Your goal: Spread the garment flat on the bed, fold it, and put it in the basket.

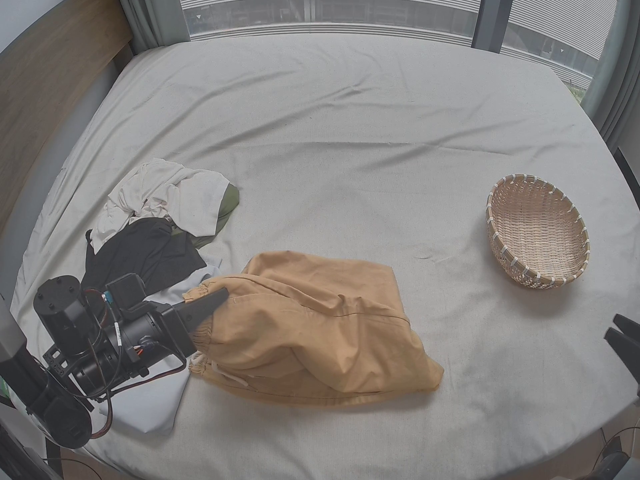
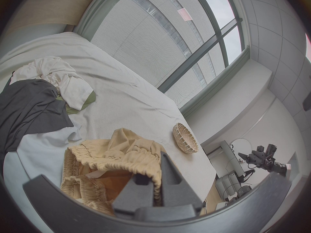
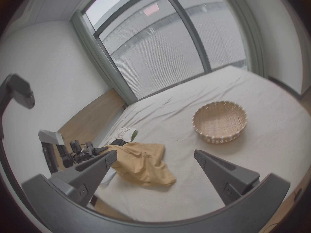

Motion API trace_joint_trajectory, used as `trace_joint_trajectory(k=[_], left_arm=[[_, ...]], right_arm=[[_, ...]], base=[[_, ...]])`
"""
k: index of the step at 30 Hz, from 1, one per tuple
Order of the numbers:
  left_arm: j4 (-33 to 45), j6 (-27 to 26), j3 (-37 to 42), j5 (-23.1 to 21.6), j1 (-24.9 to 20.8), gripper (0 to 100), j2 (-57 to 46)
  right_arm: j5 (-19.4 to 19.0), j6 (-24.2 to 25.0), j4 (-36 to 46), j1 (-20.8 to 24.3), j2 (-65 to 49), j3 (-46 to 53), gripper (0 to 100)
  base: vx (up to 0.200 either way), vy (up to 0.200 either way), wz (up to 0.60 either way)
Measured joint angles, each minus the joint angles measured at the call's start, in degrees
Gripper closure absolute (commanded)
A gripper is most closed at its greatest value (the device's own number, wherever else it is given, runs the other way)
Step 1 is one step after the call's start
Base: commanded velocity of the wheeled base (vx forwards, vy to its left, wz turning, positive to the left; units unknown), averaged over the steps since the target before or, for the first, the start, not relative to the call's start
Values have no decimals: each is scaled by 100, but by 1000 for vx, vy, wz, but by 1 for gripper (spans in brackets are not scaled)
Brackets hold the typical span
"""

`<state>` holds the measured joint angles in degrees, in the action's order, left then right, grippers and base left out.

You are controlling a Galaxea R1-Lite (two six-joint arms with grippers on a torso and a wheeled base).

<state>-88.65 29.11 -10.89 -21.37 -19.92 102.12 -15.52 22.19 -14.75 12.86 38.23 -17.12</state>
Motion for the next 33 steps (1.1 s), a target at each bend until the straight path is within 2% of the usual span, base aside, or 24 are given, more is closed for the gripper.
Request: trace_joint_trajectory(k=[5,12,17,23,28,33], left_arm=[[-2,37,-51,0,11,100,16],[0,52,-83,5,22,100,33],[0,56,-88,7,30,100,39],[0,56,-79,11,41,100,44],[-2,56,-66,11,46,100,44],[0,55,-63,11,41,100,44]], right_arm=[[-110,222,-304,328,1111,-46,0],[-155,301,-1150,500,2459,61,0],[-150,310,-1741,519,3460,138,0],[-123,334,-2053,529,4523,210,0],[-115,349,-2277,395,5254,262,0],[-115,357,-2855,282,5909,329,0]], base=[[0,0,0],[0,0,0],[0,0,0],[0,0,0],[0,0,0],[0,0,0]])
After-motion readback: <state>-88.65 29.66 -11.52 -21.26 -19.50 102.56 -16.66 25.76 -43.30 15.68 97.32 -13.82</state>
